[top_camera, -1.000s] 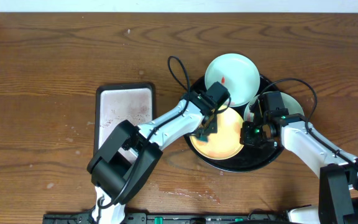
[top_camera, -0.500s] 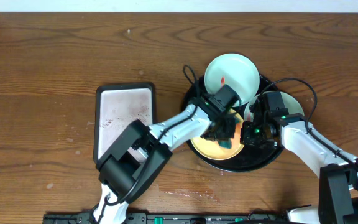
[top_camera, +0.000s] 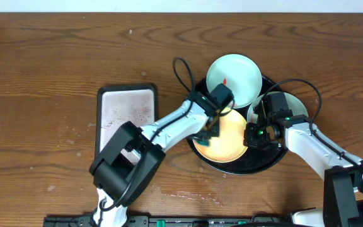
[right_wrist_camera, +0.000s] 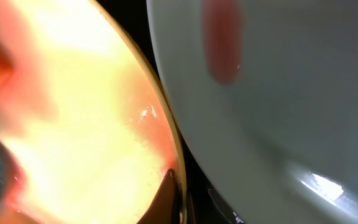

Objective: Clean dirty plates on tray and stack at the side
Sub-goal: 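Scrub the yellow plate with the sponge held in left gripper, then return the sponge to the white tray with the left gripper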

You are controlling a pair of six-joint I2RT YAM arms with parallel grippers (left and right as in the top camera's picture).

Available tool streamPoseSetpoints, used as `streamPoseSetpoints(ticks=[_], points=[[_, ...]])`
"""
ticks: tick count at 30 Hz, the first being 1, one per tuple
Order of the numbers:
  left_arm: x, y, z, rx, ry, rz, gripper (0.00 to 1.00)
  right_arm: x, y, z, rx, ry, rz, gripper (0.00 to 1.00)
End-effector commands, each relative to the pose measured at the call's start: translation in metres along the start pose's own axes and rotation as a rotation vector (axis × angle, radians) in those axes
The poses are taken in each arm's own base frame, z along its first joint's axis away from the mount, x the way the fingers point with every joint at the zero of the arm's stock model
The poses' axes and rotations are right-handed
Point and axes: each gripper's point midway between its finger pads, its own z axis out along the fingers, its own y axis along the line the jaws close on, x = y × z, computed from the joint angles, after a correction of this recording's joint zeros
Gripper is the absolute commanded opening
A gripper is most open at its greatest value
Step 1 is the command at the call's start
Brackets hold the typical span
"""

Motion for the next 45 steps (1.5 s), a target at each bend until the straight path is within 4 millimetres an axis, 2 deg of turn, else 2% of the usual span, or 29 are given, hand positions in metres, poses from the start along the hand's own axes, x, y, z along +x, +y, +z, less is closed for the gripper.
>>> streamPoseSetpoints(ticks=[1,5,9,11,14,18,21,23,24,25,26,28,31,32,36,41,42,45], points=[[-0.061,0.067,-0.023,-0.347,-0.304,-0.010,0.07,0.012,-0.039,0.011,0.178,0.027,0.003,0.01],[-0.077,0.056,-0.040,-0.337,-0.347,0.055,0.08,0.013,-0.040,0.011,0.178,0.028,0.004,0.01],[-0.071,0.035,-0.060,-0.221,-0.308,0.055,0.08,0.014,-0.040,0.011,0.180,0.034,0.005,0.01],[-0.068,0.029,-0.076,-0.155,-0.304,0.048,0.08,0.014,-0.040,0.011,0.180,0.033,0.005,0.01],[-0.061,0.035,-0.105,-0.109,-0.302,0.018,0.08,0.012,-0.039,0.011,0.178,0.026,0.003,0.01],[-0.041,0.079,-0.140,-0.152,-0.253,-0.046,0.08,0.006,-0.032,0.012,0.141,0.007,-0.054,0.03],[-0.026,0.122,-0.152,-0.219,-0.182,-0.112,0.08,0.001,-0.020,0.013,0.074,-0.005,-0.120,0.07],[-0.019,0.146,-0.148,-0.259,-0.131,-0.133,0.08,0.001,-0.012,0.014,0.031,-0.003,-0.137,0.01],[-0.013,0.164,-0.139,-0.288,-0.086,-0.146,0.08,0.002,-0.009,0.014,0.013,0.002,-0.138,0.01],[-0.010,0.172,-0.133,-0.301,-0.066,-0.158,0.08,0.003,-0.008,0.014,0.007,0.006,-0.137,0.01],[0.000,0.193,-0.114,-0.324,-0.018,-0.205,0.08,0.005,-0.008,0.013,0.004,0.014,-0.117,0.01],[0.005,0.206,-0.099,-0.325,0.005,-0.246,0.13,0.004,-0.007,0.009,0.007,0.005,-0.115,0.01],[0.009,0.213,-0.088,-0.277,0.040,-0.286,0.17,-0.004,-0.010,-0.008,0.049,-0.050,-0.123,0.01],[0.009,0.213,-0.088,-0.252,0.049,-0.294,0.23,-0.008,-0.012,-0.015,0.073,-0.077,-0.122,0.01],[0.004,0.212,-0.098,-0.166,0.021,-0.316,0.37,-0.026,-0.025,-0.054,0.190,-0.239,-0.083,0.01],[0.001,0.209,-0.132,-0.097,-0.093,-0.326,0.60,-0.047,-0.029,-0.107,0.284,-0.471,-0.071,0.01],[0.002,0.208,-0.146,-0.073,-0.139,-0.326,0.65,-0.051,-0.029,-0.121,0.323,-0.538,-0.082,0.01],[0.004,0.204,-0.170,-0.022,-0.222,-0.325,0.70,-0.055,-0.030,-0.148,0.433,-0.656,-0.107,0.01]])
